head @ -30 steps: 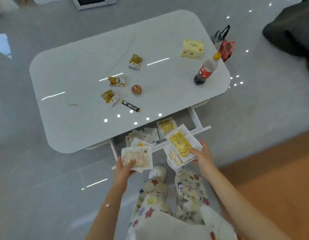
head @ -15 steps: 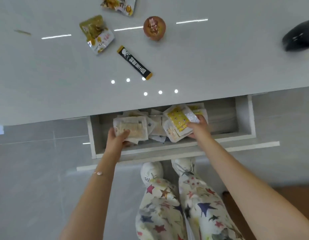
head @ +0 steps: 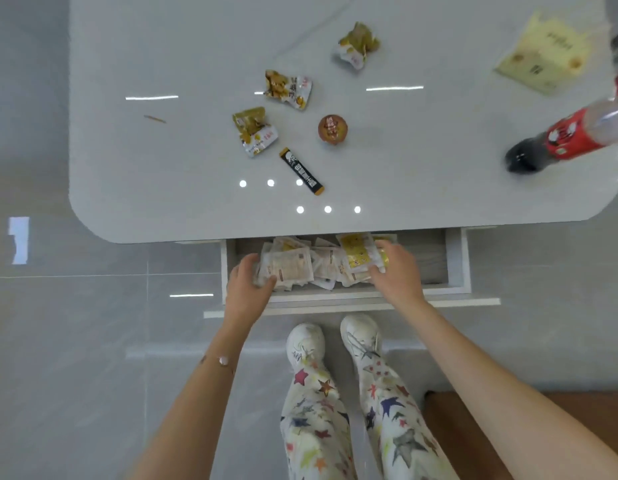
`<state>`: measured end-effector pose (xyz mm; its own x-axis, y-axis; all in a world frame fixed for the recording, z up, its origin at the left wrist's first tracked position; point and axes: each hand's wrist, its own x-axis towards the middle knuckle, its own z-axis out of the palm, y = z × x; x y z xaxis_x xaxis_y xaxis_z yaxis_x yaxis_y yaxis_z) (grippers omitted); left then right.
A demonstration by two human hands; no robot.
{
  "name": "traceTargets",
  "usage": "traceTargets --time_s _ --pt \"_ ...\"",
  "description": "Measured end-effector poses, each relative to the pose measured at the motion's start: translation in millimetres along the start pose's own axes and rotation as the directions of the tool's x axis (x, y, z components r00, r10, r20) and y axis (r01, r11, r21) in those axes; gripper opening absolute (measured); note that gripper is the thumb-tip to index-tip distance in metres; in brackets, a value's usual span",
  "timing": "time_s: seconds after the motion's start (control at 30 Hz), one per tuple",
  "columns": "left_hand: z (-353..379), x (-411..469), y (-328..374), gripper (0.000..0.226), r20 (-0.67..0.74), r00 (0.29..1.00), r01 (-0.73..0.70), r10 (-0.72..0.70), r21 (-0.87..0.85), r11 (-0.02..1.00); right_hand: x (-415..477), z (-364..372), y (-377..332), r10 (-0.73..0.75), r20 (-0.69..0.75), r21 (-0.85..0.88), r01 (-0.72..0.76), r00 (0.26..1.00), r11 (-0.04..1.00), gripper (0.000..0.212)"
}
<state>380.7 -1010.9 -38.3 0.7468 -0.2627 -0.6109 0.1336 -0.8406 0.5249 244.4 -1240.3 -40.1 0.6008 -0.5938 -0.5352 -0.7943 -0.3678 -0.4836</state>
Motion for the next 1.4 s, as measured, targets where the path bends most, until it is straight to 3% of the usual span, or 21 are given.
traceTargets --time_s 0.13,0.23,0.3,0.57,0.77,0.97,1.17,1.4 --pt "-63.6 -73.2 60.5 0.062 -0.066 0.996 -0.053 0.065 0.161 0.985 -53.7 -83.3 -69.8 -0.213 0.050 -0.318 0.218 0.976 0.923 0.058" --pt "-110.9 -129.7 95.1 0.064 -0.128 0.970 -0.150 0.207 0.358 0.922 -97.6 -137.5 -117.8 -0.287 0.119 -0.452 0.309 0.950 0.836 0.066" --pt "-138.3 -163.8 111.4 0.063 -0.130 0.950 -0.198 0.284 0.452 0.870 -124.3 -167.7 -141.9 -0.350 0.163 -0.505 0.383 0.923 0.774 0.069" --pt "-206.3 -257.6 112.2 0.069 -0.289 0.916 -0.094 0.276 0.516 0.851 -188.1 -213.2 -220.9 -0.577 0.243 -0.568 0.596 0.780 0.567 0.069" --pt "-239.5 -318.9 46.8 0.078 -0.484 0.871 0.127 0.086 0.391 0.912 -228.0 -175.3 -302.2 -0.707 0.408 -0.517 0.785 0.577 0.341 0.068" --pt "-284.3 -377.6 -38.6 0.079 -0.631 0.766 0.301 -0.121 0.186 0.935 -294.3 -91.5 -393.4 -0.757 0.550 -0.423 0.900 0.351 0.110 0.064" --pt "-336.6 -429.4 -137.5 0.073 -0.715 0.627 0.420 -0.308 -0.022 0.907 -365.2 10.8 -470.7 -0.747 0.638 -0.371 0.925 0.187 -0.085 0.066" --pt "-387.1 -482.9 -247.6 0.068 -0.765 0.461 0.513 -0.450 -0.183 0.838 -438.5 123.7 -550.2 -0.710 0.701 -0.277 0.942 0.062 -0.192 0.065"
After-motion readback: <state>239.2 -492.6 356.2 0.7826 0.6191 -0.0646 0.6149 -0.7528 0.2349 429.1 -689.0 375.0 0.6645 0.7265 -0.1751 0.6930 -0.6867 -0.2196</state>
